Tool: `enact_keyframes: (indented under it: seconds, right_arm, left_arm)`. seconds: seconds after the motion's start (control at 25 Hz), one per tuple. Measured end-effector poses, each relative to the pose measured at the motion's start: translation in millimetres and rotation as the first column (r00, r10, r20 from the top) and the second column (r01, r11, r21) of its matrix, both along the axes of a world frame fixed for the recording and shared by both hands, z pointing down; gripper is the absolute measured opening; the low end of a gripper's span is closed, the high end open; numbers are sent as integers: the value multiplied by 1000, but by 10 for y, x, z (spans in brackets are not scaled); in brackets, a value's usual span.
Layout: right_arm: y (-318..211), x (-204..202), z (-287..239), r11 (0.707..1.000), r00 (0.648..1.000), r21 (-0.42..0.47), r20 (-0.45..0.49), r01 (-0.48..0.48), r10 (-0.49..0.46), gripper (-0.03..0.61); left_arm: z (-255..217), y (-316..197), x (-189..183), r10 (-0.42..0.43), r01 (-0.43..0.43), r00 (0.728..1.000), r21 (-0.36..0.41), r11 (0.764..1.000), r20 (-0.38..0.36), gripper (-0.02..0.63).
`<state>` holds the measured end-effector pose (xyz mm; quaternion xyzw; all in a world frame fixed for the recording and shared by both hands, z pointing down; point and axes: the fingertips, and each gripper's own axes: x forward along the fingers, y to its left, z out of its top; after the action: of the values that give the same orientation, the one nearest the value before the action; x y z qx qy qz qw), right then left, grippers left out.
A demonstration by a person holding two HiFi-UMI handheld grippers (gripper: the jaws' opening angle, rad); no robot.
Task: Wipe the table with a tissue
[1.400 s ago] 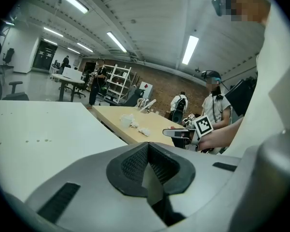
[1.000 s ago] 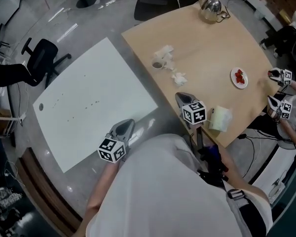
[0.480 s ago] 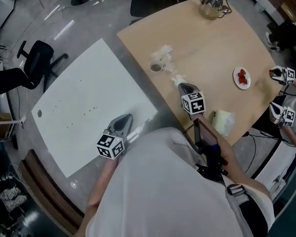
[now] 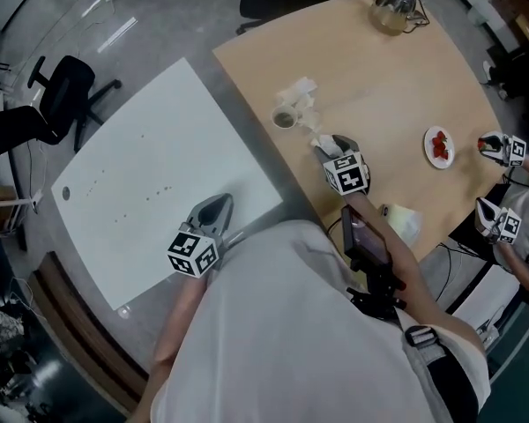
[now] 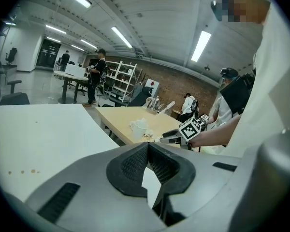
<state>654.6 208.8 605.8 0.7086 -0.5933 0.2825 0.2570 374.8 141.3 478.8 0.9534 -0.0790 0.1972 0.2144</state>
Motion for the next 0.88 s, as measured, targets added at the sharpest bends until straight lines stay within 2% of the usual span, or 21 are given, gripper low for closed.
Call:
enact_keyframes:
  seconds: [0.32, 0.6, 0.72, 0.88]
  right_arm:
    - [-47, -116, 259, 993, 988, -78, 130, 91, -81, 229]
    - [-27, -123, 303, 991, 990, -96, 111, 98, -87, 225]
    - [-28, -117, 282, 993, 988, -76, 132, 86, -76, 131]
    - [-28, -114, 293, 994, 983, -74, 171, 75, -61, 97]
  left_arm:
    - [-19, -51, 65, -17, 17, 1000, 8, 1000, 2, 6]
    - [-32, -69, 19, -42, 42, 999, 18, 999, 1, 6]
    - [-35, -49, 0, -42, 42, 999, 19, 999, 4, 6]
    - [-43, -37, -18, -47, 47, 999, 15, 999, 11, 6]
